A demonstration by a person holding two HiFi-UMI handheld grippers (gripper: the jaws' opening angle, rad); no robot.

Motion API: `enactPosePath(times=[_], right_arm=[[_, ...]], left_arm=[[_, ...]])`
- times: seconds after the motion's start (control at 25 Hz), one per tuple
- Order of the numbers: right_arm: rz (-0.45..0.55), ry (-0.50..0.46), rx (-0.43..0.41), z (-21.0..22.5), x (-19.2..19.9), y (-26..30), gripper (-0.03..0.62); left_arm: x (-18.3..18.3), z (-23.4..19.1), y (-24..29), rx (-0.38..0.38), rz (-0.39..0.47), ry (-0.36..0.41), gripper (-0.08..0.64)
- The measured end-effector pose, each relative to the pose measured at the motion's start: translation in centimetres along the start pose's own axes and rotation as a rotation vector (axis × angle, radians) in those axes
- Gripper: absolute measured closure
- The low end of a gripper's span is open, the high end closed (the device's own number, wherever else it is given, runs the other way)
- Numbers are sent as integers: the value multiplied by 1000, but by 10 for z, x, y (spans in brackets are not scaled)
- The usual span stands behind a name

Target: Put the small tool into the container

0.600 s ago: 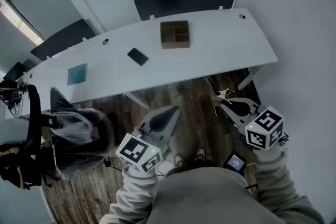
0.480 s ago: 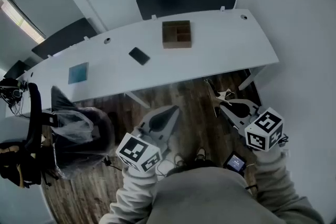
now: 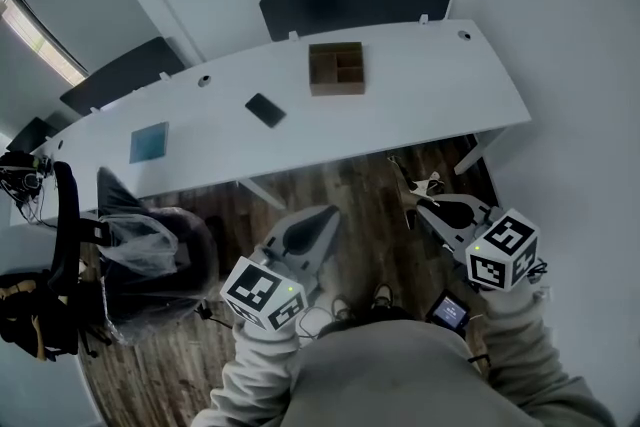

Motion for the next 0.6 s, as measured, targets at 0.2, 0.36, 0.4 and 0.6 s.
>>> enactPosePath(times=[0.2, 0.36, 0.4, 0.6], right_arm=[[-7, 24, -1, 7, 5, 1, 569], [-13, 24, 1, 12, 9, 4, 569], [-13, 23, 2, 14, 9, 3, 569], [3, 43, 14, 34, 8, -5, 569]], left_arm=[[2, -1, 6, 30, 1, -25, 556], [1, 0, 20, 40, -2, -27, 557], [0, 1, 23, 46, -3, -21, 556], [-5, -2, 37, 44, -5, -20, 556]])
Point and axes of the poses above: the fingertips, and each gripper's own axes: y forward along the fingers, z to its right, x out of its underside, the point moved 2 cm from there along -y, backward along the fingers, and after that the axes turned 15 degrees about -z, right-handed, at the moved point
